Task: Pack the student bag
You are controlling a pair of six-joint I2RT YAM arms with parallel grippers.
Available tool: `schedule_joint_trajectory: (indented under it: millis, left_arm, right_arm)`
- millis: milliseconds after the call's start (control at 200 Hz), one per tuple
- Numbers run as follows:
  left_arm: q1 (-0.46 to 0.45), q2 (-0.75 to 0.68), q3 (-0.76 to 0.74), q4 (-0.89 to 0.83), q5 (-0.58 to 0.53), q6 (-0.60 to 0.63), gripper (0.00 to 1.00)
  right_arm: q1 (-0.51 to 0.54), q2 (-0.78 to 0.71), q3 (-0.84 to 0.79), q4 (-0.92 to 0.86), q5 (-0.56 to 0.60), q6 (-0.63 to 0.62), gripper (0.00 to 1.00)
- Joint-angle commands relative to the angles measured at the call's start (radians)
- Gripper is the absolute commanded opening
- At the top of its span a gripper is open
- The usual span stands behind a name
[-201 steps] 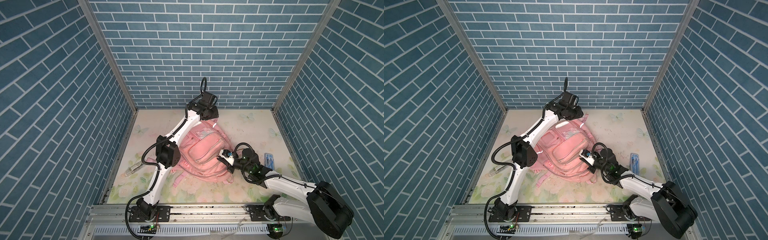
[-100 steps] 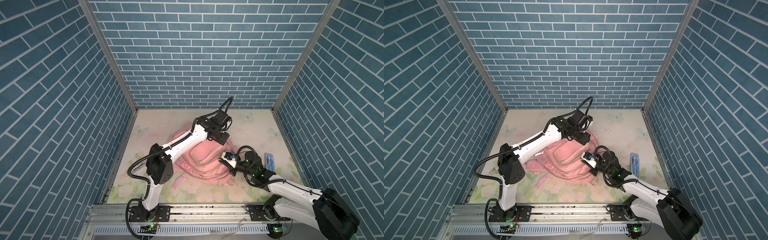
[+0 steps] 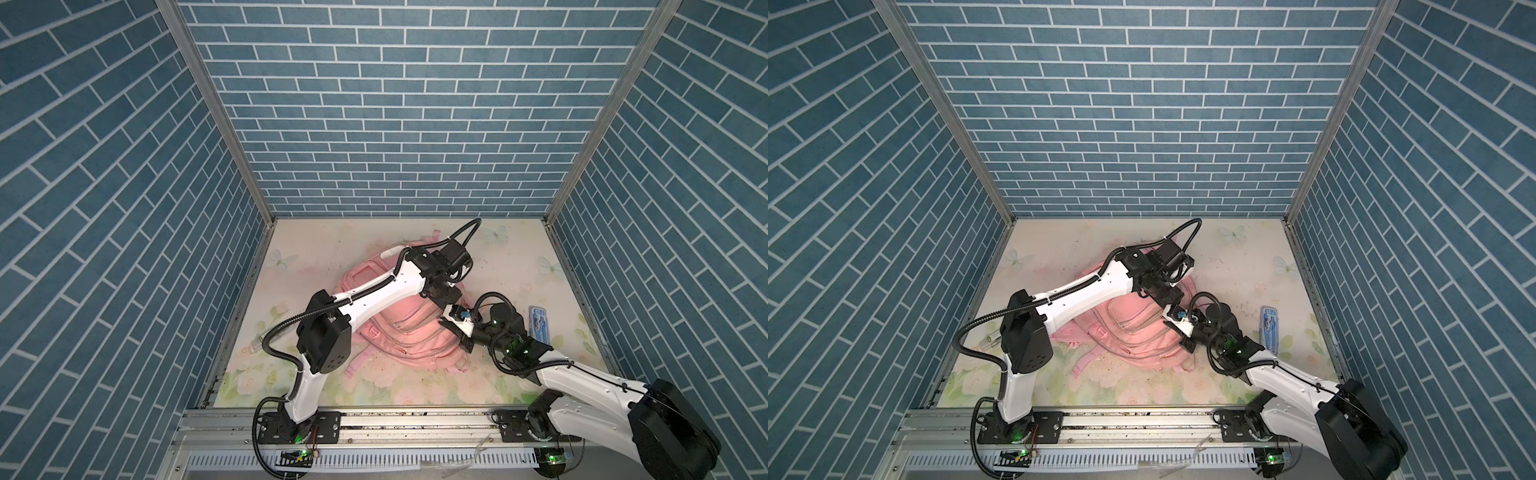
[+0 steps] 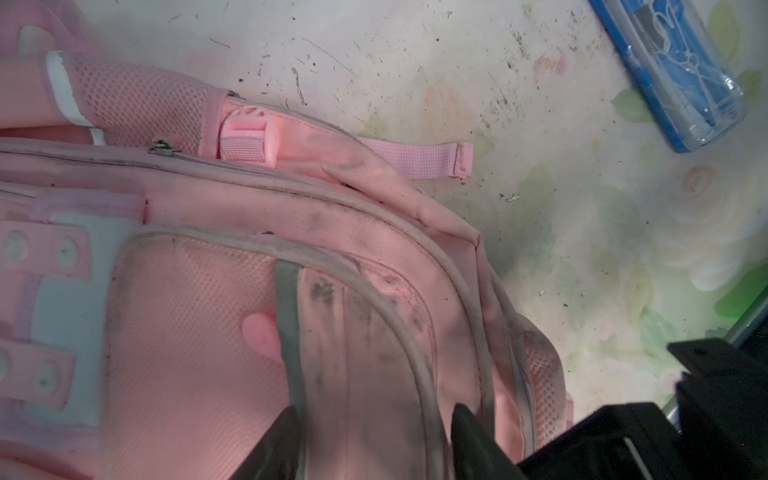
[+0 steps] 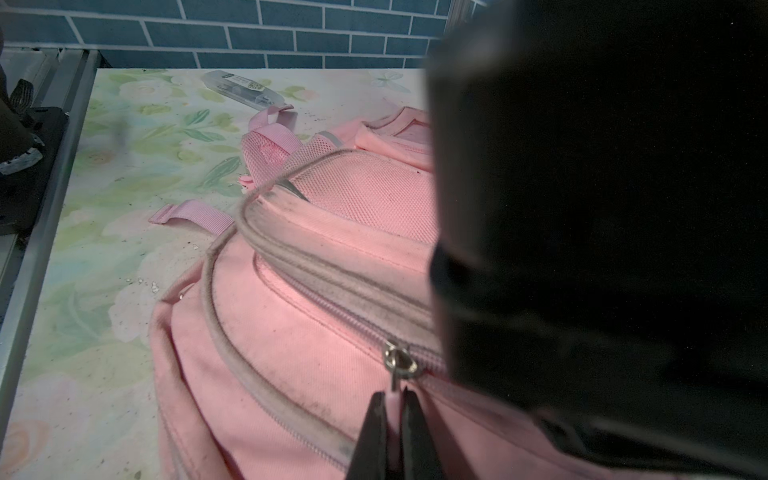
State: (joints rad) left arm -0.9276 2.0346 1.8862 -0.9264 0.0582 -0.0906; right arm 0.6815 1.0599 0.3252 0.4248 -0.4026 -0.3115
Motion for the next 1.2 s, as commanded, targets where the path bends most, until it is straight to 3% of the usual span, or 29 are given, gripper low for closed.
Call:
schedule_joint_trajectory:
  millis: [0,95,165,300,470,615,920,1060,1190]
  left_arm:
    - [-0.014,0.043,0.02,-0.072,-0.087,-0.024,0.59]
    - [-0.016,0.107,0.105,-0.161,-0.156,-0.082,0.54]
    - [-0.015,0.138,0.168,-0.193,-0.177,-0.114,0.43]
    - [-0.008,0.18,0.296,-0.197,-0.106,-0.163,0.0]
    - [0.066,0.201,0.388,-0.107,0.07,-0.319,0.0]
    - [0.131,0.183,0.407,0.022,0.143,-0.45,0.0]
    - [0.21,0.161,0.407,0.237,0.117,-0.65,0.0]
    - [0.24,0.151,0.38,0.335,0.118,-0.743,0.0]
    - [0.253,0.107,0.259,0.497,0.133,-0.85,0.0]
  right_arm:
    - [0.002,-0.021,-0.008,0.002,-0.004,-0.025,0.0]
    - [0.002,-0.026,-0.018,0.011,0.023,-0.019,0.0]
    - [0.002,-0.039,-0.04,0.033,0.053,-0.01,0.0]
    - [-0.005,-0.058,-0.06,0.064,0.091,0.011,0.0]
    - [-0.02,-0.024,-0.01,0.031,0.118,0.02,0.0]
    - [-0.016,0.049,0.073,-0.073,0.051,-0.02,0.0]
    - [0.058,0.096,0.072,0.017,-0.036,-0.037,0.0]
    - [0.072,0.12,0.092,0.02,0.063,-0.014,0.0]
    - [0.072,0.163,0.124,0.05,0.178,0.038,0.0]
